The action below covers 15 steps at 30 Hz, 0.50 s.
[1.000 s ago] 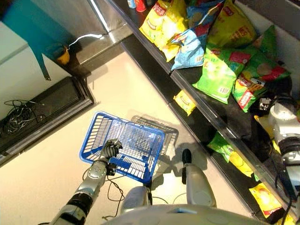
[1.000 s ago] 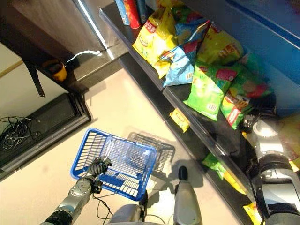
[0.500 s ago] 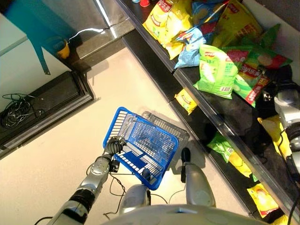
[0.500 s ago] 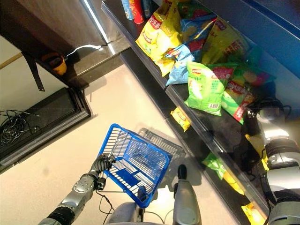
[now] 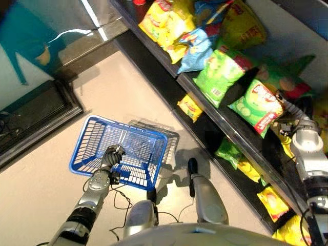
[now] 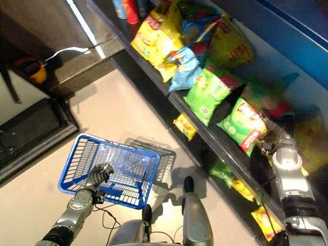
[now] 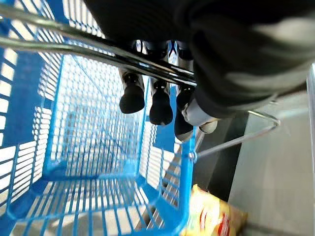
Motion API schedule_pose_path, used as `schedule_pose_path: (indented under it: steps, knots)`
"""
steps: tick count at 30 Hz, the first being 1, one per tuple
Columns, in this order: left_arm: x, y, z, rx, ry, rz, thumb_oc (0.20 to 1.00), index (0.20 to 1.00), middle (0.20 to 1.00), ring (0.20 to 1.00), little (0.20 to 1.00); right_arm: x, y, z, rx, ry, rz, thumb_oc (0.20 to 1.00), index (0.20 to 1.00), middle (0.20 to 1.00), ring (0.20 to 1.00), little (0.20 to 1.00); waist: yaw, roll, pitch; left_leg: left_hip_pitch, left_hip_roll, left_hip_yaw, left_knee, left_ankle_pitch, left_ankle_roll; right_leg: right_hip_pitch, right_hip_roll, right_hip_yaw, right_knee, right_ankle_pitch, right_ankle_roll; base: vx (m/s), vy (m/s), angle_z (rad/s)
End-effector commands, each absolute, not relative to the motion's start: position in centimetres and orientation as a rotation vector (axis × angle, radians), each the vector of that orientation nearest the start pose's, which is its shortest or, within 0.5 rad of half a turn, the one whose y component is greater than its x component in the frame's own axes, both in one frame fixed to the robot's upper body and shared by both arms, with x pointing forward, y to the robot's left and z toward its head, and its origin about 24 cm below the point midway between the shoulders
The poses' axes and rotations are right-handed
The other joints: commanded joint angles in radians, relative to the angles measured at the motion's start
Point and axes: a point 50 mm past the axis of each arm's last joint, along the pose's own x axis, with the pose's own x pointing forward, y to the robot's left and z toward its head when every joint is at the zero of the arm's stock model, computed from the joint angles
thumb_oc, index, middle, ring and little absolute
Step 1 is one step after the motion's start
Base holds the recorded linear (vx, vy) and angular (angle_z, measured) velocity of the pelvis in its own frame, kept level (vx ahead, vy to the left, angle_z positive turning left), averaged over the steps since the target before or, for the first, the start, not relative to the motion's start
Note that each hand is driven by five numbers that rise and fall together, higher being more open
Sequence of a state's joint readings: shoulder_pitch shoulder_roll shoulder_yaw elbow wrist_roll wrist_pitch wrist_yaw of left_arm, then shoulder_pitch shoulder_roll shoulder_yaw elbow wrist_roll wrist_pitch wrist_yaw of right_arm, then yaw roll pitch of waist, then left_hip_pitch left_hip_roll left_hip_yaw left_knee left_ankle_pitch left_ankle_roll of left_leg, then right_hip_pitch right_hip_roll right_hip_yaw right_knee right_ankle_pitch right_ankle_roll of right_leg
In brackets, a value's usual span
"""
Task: Pick up the snacks into the basket
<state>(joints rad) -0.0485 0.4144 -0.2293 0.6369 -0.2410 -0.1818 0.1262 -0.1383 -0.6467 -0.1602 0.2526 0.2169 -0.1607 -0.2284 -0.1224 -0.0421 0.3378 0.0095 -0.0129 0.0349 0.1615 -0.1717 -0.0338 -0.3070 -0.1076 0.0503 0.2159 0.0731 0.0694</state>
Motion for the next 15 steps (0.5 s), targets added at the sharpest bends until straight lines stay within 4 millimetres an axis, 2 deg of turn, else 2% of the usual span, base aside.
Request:
schedule_pose_path:
  steps: [1,2,5,6,8,10,13,15]
  knots:
    - [24.0,24.6,-1.9,0.356,0.228,0.047,0.2,0.2,0.2,0.2,0.2,26.1,-30.6,15.5,-0.389,-0.428,-0.35,0.2,0.2,0.2,0.2,0.2,-0.012,-0.041,-0.063,-0.05,-0.085,0.024,0.097,-0.099,0.064,-0.003,-0.04,0.072,-0.023,0.07,0.149,-0.14,0.263,-0.75]
    - [23.9,24.7,-1.8,0.368,0.225,0.042,0.2,0.2,0.2,0.2,0.2,25.7,-30.0,15.4,-0.34,-0.448,-0.325,0.2,0.2,0.2,0.2,0.2,-0.015,-0.047,-0.067,-0.053,-0.092,0.046,0.089,-0.091,0.069,-0.007,-0.05,0.081,-0.057,0.107,0.162,-0.12,0.222,-0.69]
    - [23.4,25.3,-1.9,0.381,0.233,0.057,0.2,0.2,0.2,0.2,0.2,25.4,-28.6,15.3,-0.302,-0.471,-0.271,0.2,0.2,0.2,0.2,0.2,-0.014,-0.049,-0.072,-0.028,-0.085,0.091,0.032,-0.069,0.078,-0.021,-0.065,0.051,-0.09,0.157,0.181,-0.08,0.19,-1.21]
    - [23.0,25.4,-2.0,0.377,0.241,0.063,0.2,0.2,0.2,0.2,0.2,25.2,-28.2,15.5,-0.302,-0.486,-0.248,0.2,0.2,0.2,0.2,0.2,-0.01,-0.044,-0.068,-0.011,-0.071,0.113,0.008,-0.058,0.078,-0.029,-0.074,-0.013,-0.083,0.167,0.18,-0.09,0.148,-1.02]
    - [22.6,25.4,-2.1,0.362,0.242,0.063,0.2,0.2,0.2,0.2,0.2,24.5,-27.8,15.4,-0.301,-0.491,-0.226,0.2,0.2,0.2,0.2,0.2,0.013,-0.033,-0.069,-0.006,-0.056,0.135,-0.038,-0.001,0.078,-0.018,-0.093,-0.158,-0.025,0.118,0.159,-0.2,0.194,-0.76]
    - [22.3,25.5,-2.2,0.345,0.251,0.061,0.2,0.2,0.2,0.2,0.2,23.9,-27.3,15.1,-0.272,-0.493,-0.196,0.2,0.2,0.2,0.2,0.2,0.025,-0.017,-0.089,-0.012,-0.052,0.144,-0.083,0.04,0.084,0.017,-0.091,-0.233,0.081,0.035,0.124,-0.2,0.179,-0.81]
    - [21.7,25.5,-2.5,0.329,0.265,0.053,0.2,0.2,0.2,0.2,0.2,23.2,-26.5,14.7,-0.253,-0.488,-0.143,0.2,0.2,0.2,0.2,0.2,0.042,-0.005,-0.136,-0.011,-0.044,0.176,-0.139,0.075,0.094,0.096,-0.051,-0.282,0.209,-0.064,0.103,-0.05,0.099,-0.51]
    - [21.1,25.5,-2.8,0.306,0.275,0.059,0.2,0.2,0.2,0.2,0.2,22.8,-25.7,14.3,-0.242,-0.472,-0.09,0.2,0.2,0.2,0.2,0.2,0.054,-0.01,-0.163,-0.013,-0.05,0.203,-0.159,0.089,0.098,0.15,-0.03,-0.285,0.237,-0.095,0.101,-0.03,0.012,-0.74]
